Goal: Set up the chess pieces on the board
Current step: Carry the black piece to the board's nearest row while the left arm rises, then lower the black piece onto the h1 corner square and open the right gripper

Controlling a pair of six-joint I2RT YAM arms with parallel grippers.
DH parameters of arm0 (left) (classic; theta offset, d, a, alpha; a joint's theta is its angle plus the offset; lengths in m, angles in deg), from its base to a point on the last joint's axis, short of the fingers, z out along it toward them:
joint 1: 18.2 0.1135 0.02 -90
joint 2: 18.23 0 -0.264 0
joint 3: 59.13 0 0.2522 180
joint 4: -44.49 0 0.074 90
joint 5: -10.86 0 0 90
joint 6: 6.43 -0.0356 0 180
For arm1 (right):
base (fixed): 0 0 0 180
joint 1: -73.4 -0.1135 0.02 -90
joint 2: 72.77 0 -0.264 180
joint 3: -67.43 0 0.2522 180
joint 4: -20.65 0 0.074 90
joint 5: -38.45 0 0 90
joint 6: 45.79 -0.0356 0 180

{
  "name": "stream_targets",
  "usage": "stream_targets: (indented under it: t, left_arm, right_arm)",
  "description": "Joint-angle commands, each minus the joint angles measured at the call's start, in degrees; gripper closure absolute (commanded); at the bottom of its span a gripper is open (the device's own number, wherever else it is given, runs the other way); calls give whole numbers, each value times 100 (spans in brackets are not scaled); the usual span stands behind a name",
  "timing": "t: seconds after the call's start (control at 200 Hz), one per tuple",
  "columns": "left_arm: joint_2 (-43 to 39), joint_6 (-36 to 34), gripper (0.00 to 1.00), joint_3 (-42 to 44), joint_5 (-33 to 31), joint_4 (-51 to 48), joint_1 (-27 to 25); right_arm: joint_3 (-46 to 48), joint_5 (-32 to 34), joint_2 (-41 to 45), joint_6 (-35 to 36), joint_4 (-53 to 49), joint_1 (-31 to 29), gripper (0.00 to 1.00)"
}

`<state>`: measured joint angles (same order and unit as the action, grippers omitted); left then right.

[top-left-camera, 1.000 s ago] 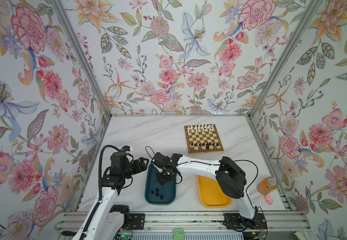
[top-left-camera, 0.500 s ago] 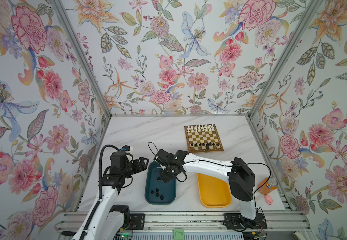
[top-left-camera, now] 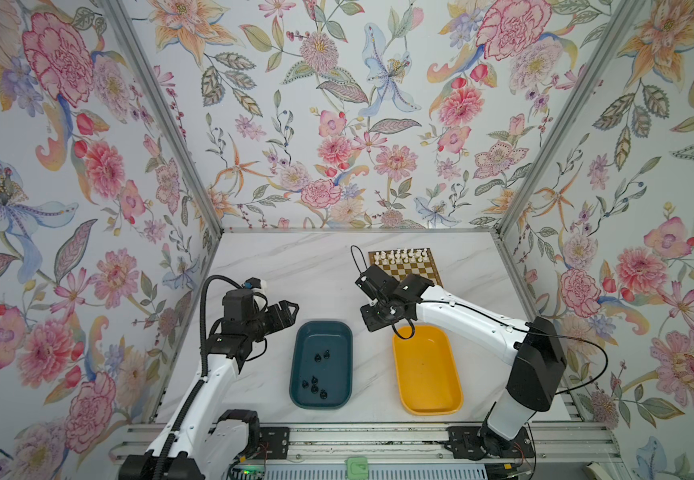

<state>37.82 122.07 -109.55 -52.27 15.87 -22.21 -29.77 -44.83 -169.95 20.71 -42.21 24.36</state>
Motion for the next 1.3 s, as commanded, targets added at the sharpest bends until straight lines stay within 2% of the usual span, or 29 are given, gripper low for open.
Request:
stream_targets:
  t: [0.0,0.13,0.295,0.566,1.011,1.296]
  left_arm:
    - [298,152,19,-356,132,376,37]
    - [775,202,20,-711,93,591,-87]
    - [1525,237,20,-1295,-48,792,-513]
    - [2527,273,21,-2103,-1,994,-811]
    - [3201,326,21,-2719,-108,981,-845]
    - [3552,301,21,-2987,-191,879,-838]
  right_arm:
    - [304,260,412,295,-193,505,95]
    - [594,307,690,515,-188,1305,95]
    - [898,176,855,745,23,2263,95]
    - [866,-10,417,1010,445,3237,95]
    - [-54,-271,-1020,1277,798,3779,95]
    - [-374,-389,-1476,1331,790,3839,95]
